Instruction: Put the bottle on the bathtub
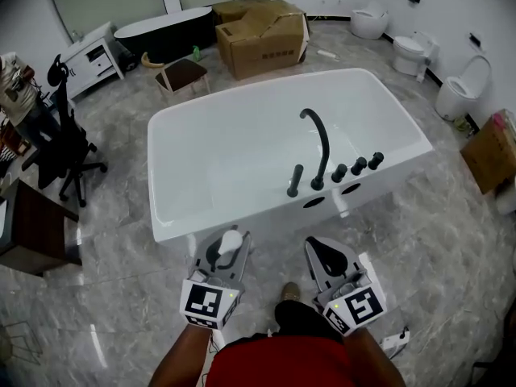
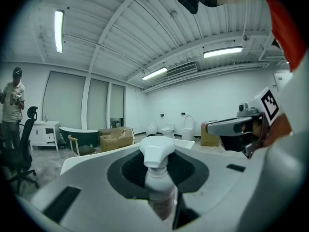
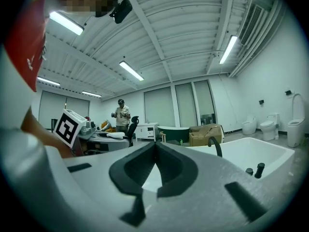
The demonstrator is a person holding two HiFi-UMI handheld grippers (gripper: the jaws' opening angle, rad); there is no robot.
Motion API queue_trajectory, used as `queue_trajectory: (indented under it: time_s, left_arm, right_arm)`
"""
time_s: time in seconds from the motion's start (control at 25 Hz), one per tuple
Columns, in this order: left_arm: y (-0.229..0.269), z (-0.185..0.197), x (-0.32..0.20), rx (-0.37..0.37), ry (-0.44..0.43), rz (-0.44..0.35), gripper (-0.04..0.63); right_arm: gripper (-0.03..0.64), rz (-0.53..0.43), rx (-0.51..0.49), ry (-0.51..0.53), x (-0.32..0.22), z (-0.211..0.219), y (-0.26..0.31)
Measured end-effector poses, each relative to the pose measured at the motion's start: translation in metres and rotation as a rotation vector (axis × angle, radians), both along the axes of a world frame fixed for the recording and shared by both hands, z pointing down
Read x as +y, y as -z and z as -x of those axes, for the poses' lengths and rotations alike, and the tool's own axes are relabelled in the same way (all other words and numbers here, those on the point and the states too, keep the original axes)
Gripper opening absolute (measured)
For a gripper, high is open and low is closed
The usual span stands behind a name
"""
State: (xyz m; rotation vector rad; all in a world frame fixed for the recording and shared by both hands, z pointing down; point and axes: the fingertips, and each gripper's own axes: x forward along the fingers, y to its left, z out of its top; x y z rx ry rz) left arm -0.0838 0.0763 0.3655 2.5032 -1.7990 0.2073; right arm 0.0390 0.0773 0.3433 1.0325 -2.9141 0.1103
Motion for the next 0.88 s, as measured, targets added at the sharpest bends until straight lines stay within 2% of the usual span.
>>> queue_trajectory:
  time_s: [0.2, 0.44, 0.88]
  left_arm:
    - [-0.022, 0.004, -0.058, -0.015, 0.046, 0.007, 0.095]
    - [-0.056, 0.012, -0.112, -0.033, 0.073, 0.053, 0.095]
    - [-0.136, 0.033, -0.174, -0.047, -0.009, 0.113, 0.095]
  right_arm:
    - [0.005, 0.018, 0.007, 0.041, -0.059, -0.008, -0.003]
    - [0.005, 0.042, 0.027, 0.052, -0.1, -0.005, -0.009]
    - [0.005, 0.095, 0.094, -0.069, -0.127, 0.008, -0.035]
